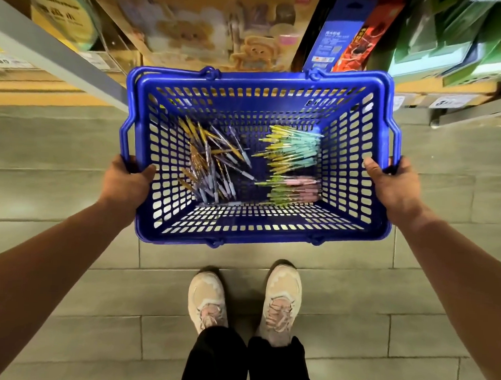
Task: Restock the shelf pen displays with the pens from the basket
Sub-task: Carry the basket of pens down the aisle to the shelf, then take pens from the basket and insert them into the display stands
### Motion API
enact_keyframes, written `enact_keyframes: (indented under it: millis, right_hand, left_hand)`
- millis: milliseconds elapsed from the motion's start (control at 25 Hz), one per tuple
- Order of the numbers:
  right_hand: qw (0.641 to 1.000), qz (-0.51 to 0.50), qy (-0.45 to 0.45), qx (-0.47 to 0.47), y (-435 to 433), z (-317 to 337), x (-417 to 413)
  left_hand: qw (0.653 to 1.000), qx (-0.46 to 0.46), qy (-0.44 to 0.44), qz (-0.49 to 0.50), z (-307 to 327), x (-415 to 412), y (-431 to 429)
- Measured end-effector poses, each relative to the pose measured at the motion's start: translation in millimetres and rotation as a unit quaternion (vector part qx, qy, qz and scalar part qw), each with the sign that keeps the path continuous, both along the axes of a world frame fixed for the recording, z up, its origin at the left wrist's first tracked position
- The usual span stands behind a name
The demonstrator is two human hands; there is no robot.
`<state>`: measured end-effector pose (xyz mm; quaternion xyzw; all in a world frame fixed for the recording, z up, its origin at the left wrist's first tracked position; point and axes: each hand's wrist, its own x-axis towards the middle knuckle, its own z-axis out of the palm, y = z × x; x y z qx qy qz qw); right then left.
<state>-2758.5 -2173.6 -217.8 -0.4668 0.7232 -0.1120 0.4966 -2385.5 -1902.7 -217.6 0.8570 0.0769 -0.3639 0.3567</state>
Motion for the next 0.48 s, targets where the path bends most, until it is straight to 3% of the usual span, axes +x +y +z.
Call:
enact_keyframes:
  millis: [120, 240, 320, 480]
  right_hand:
    - [0.999, 0.031, 0.042, 0.002, -4.2, -2.4, -2.8]
    - [0.987, 0.108, 0.117, 0.024, -11.3, 2.5, -0.1]
    - [0.984, 0.108, 0.134, 0.04, -19.7, 17.9, 9.7]
    - [0.974, 0.117, 0.195, -0.017, -30.3, 75.1, 36.9]
  left_hand:
    - [0.999, 0.011, 0.041, -0.032, -0.4, 11.0, -2.6]
    - [0.99, 0.081, 0.07, -0.092, 7.8, 19.0, -11.2]
    - [0.978, 0.128, 0.077, -0.144, 21.0, 21.4, -16.6]
    - [0.955, 0.213, -0.002, -0.205, 55.7, 27.6, -25.5]
